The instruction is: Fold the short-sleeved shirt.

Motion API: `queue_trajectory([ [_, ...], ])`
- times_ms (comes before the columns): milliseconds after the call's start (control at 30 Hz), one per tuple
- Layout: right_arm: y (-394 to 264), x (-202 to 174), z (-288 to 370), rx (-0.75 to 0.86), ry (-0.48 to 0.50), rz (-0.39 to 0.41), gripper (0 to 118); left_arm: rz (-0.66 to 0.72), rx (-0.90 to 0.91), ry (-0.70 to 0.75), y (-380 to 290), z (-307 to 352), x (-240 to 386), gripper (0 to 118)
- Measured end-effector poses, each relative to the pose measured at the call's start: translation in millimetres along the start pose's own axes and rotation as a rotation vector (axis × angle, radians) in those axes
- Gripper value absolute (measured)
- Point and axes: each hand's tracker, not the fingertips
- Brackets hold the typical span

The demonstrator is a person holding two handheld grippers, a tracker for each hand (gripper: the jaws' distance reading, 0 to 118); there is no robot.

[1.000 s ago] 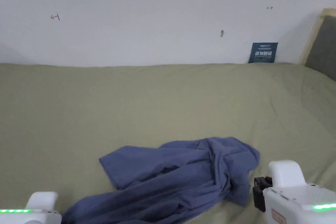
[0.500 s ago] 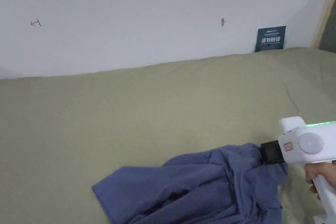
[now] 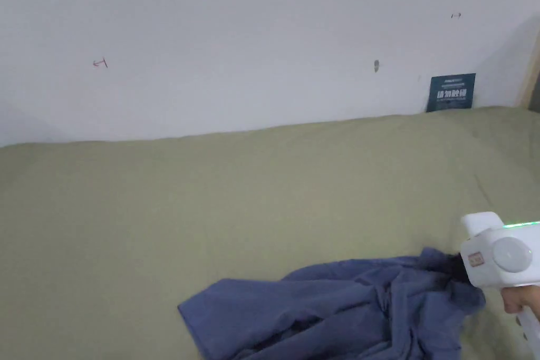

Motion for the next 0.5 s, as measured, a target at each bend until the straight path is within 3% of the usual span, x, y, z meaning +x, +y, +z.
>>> queue_trajectory([
  [200, 12.4, 20.2, 126.6, 0.151, 0.047, -0.024, 7, 0.049, 0.162, 0.014, 30.2, 84.4, -22.4, 3],
  [500, 27.3, 41.5, 280.1, 0.417, 0.045, -0.082, 7, 0.079, 0.423, 0.262, 92.3, 210.8, -65.1, 2],
])
